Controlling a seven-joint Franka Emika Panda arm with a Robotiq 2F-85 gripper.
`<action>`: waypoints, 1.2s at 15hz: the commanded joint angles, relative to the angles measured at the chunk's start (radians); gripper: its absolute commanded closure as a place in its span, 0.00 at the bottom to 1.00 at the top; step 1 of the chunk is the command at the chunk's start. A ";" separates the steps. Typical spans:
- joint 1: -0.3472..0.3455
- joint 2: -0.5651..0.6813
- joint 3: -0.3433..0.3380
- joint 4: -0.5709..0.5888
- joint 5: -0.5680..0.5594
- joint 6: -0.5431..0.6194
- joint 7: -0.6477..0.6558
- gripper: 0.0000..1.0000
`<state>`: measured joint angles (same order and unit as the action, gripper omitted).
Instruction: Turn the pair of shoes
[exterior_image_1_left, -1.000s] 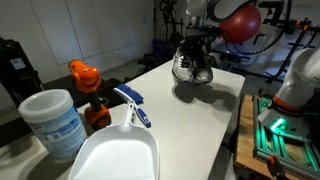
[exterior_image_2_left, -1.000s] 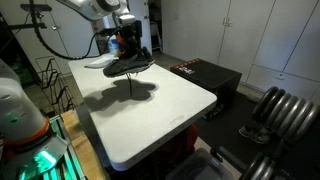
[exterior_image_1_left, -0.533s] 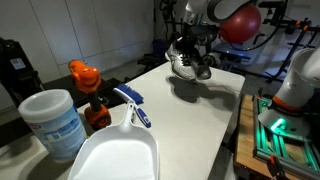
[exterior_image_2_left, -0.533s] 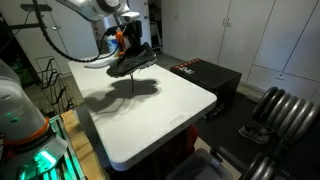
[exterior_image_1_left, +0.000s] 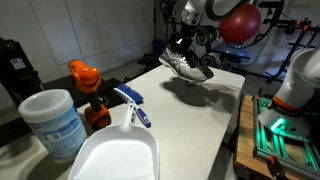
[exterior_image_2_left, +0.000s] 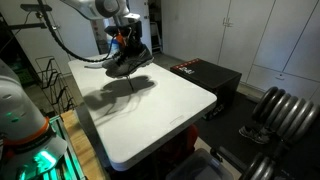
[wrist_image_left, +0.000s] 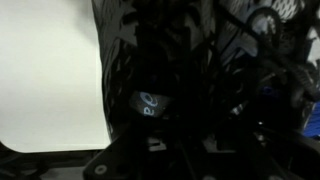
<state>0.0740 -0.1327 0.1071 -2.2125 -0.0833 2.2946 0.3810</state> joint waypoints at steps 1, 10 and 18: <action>0.014 -0.001 -0.005 -0.010 0.075 0.010 -0.148 0.95; 0.007 0.026 0.001 -0.013 0.039 -0.003 -0.152 0.81; 0.008 0.168 -0.008 0.000 0.103 0.054 -0.168 0.95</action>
<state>0.0807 -0.0131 0.1062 -2.2292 -0.0015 2.3147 0.2258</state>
